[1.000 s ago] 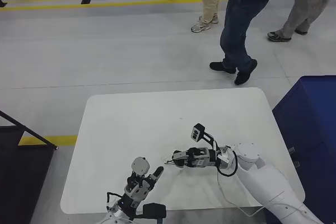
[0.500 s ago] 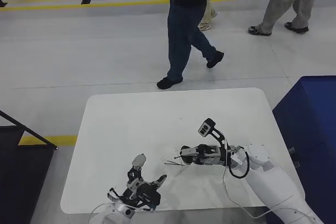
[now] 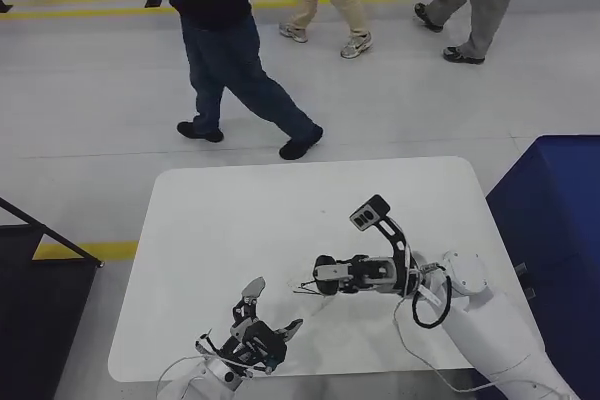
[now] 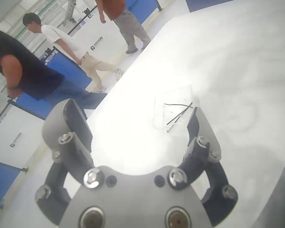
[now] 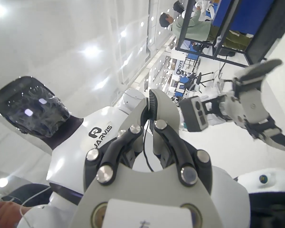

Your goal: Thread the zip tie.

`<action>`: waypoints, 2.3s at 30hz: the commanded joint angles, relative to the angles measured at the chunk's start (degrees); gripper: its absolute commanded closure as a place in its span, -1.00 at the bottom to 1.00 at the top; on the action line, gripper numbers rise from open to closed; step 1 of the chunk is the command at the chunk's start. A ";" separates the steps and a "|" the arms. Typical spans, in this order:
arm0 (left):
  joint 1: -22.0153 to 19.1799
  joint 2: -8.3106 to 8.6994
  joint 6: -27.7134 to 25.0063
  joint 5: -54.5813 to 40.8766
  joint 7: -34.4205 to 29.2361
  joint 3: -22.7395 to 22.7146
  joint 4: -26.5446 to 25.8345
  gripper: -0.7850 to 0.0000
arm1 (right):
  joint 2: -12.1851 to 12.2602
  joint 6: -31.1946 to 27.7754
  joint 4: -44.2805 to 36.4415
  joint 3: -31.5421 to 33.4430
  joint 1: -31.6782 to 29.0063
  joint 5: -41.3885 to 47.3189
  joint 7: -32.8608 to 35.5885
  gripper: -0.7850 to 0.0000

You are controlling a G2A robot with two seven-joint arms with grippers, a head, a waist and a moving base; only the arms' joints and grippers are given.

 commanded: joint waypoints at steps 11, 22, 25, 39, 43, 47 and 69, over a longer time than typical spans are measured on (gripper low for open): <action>0.00 0.00 0.01 0.00 0.00 0.00 0.00 -1.00 | -0.91 -0.10 -12.70 -1.15 1.55 -4.13 -9.87 1.00; 0.00 0.00 0.01 0.00 0.00 0.00 0.00 -1.00 | -1.71 -8.50 -18.25 -1.07 1.62 -2.67 -13.31 1.00; 0.00 0.00 0.01 0.00 0.00 0.00 0.00 -1.00 | -2.13 -13.02 -22.05 0.68 3.16 -4.78 -16.92 1.00; 0.00 0.00 0.01 0.00 0.00 0.00 0.00 -1.00 | -3.62 -29.08 -32.55 5.43 3.26 -43.77 -31.99 1.00; 0.00 0.00 0.01 0.00 0.00 0.00 0.00 -1.00 | -3.57 -26.37 -32.30 3.60 0.92 -41.89 -31.53 1.00; 0.00 0.00 0.01 0.00 0.00 0.00 0.00 -1.00 | -3.17 -16.22 -31.25 1.35 1.03 -25.20 -24.87 1.00; 0.00 0.00 0.01 0.00 0.00 0.00 0.00 -1.00 | -3.44 23.83 -29.47 -2.03 -5.81 32.52 -21.47 1.00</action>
